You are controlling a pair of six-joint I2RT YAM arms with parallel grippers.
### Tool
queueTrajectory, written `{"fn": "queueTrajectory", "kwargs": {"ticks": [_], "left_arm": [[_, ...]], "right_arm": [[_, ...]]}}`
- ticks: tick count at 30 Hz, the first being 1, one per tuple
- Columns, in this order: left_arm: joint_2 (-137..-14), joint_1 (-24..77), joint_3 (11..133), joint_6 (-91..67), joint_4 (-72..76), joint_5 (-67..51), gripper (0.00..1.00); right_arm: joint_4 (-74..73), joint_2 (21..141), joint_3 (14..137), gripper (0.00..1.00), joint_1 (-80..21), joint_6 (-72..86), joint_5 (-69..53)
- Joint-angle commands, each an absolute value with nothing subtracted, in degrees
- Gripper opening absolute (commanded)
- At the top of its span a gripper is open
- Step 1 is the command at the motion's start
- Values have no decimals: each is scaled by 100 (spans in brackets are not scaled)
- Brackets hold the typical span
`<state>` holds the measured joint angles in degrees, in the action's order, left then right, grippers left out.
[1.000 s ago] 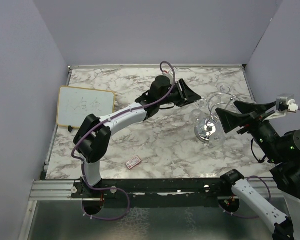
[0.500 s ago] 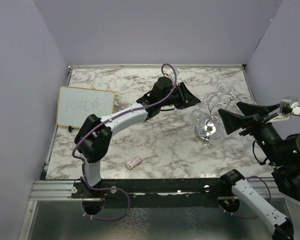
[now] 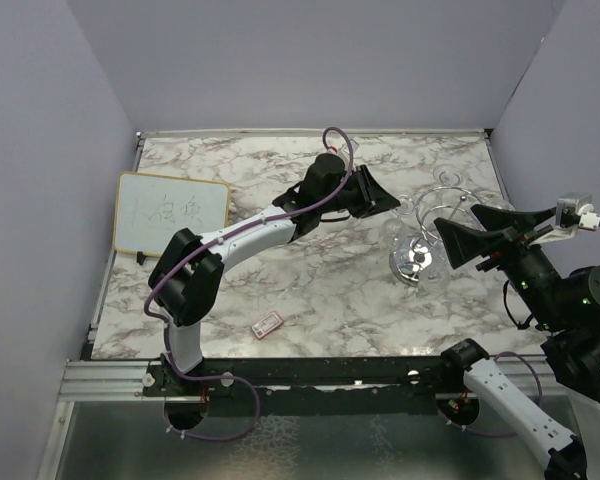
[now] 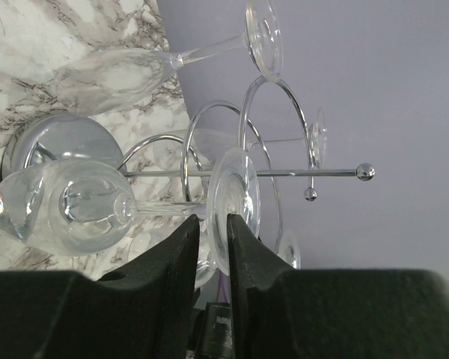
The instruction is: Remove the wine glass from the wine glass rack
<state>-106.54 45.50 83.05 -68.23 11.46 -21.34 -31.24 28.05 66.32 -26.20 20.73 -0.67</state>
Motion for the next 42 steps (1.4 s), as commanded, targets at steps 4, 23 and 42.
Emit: {"fn": "queueTrajectory", "kwargs": {"ticks": [4,23,42], "left_arm": [[-10365,4587,8316,-6728,1118,-2007,23],[-10323,4588,8271,-6906,1090,-2121,20],[-10345,4588,8152,-7498,1393,-2283,3]], "right_arm": [[-3006,2760,6550,100,-2654,2085,70],[-2936,2791,6548,100,-2654,2128,18],[-2968,2735,6571,100,-2648,2150,70]]}}
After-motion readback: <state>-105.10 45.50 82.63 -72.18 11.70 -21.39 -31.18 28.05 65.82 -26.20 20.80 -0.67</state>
